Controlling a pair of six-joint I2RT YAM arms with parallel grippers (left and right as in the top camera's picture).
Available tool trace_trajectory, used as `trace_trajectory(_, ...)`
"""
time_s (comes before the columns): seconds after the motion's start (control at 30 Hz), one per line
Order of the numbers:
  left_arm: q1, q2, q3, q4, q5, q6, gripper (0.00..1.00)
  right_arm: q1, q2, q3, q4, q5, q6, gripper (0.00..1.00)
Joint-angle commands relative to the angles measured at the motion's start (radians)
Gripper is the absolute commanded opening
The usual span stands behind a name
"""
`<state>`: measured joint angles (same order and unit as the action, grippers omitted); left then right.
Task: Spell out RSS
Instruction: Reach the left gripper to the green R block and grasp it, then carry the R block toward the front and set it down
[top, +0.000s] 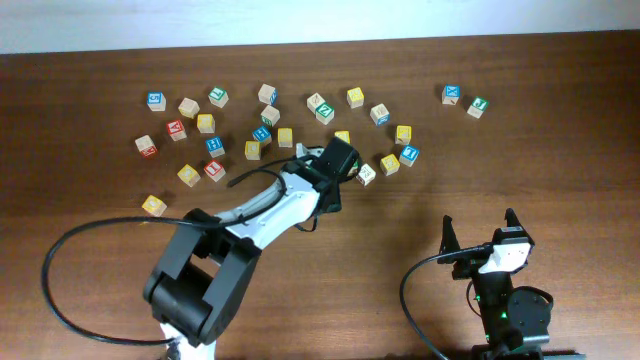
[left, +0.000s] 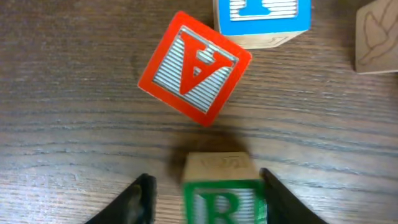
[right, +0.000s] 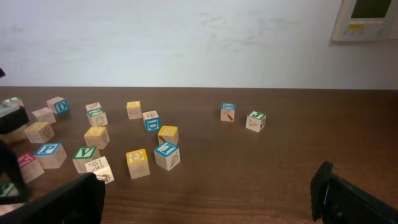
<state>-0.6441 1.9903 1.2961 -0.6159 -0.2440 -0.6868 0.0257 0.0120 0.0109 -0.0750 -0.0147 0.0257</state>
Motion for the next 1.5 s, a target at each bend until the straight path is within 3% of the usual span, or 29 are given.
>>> trace_trajectory(0.0,-0.004,0.011,0.007,0.003,-0.027,-0.005,0.39,-0.006,-0.006,-0.005,-0.006,0.012,0.006,0.98)
trace_trajectory(0.17,-0.001,0.011,0.007,0.013,-0.039,-0.005,0.38,-0.006,-0.006,-0.005,-0.006,0.012,0.006,0.98)
trace_trajectory(0.27,-0.001,0.011,0.007,0.013,-0.041,-0.005,0.28,-0.006,-0.006,-0.005,-0.006,0.012,0.006,0.98)
trace_trajectory(0.53,-0.001,0.008,0.009,-0.045,-0.040,-0.005,0.24,-0.006,-0.006,-0.005,-0.006,0.012,0.006,0.98)
trace_trajectory(0.7,0.040,-0.120,0.022,-0.229,-0.035,0.007,0.22,-0.006,-0.006,-0.005,-0.006,0.012,0.006,0.98)
trace_trajectory(0.83,0.114,-0.231,0.021,-0.404,0.110,0.084,0.13,-0.006,-0.006,-0.005,-0.006,0.011,0.006,0.98)
trace_trajectory(0.9,0.124,-0.232,0.008,-0.433,0.124,0.137,0.17,-0.006,-0.006,-0.005,-0.006,0.012,0.006,0.98)
trace_trajectory(1.03,0.124,-0.231,-0.091,-0.414,0.124,0.139,0.18,-0.006,-0.006,-0.005,-0.006,0.012,0.006,0.98)
trace_trajectory(1.37,0.191,-0.231,-0.269,-0.198,0.086,0.190,0.23,-0.006,-0.006,-0.005,-0.006,0.012,0.006,0.98)
trace_trajectory(1.47,0.192,-0.231,-0.278,-0.180,0.090,0.248,0.23,-0.006,-0.006,-0.005,-0.006,0.012,0.006,0.98)
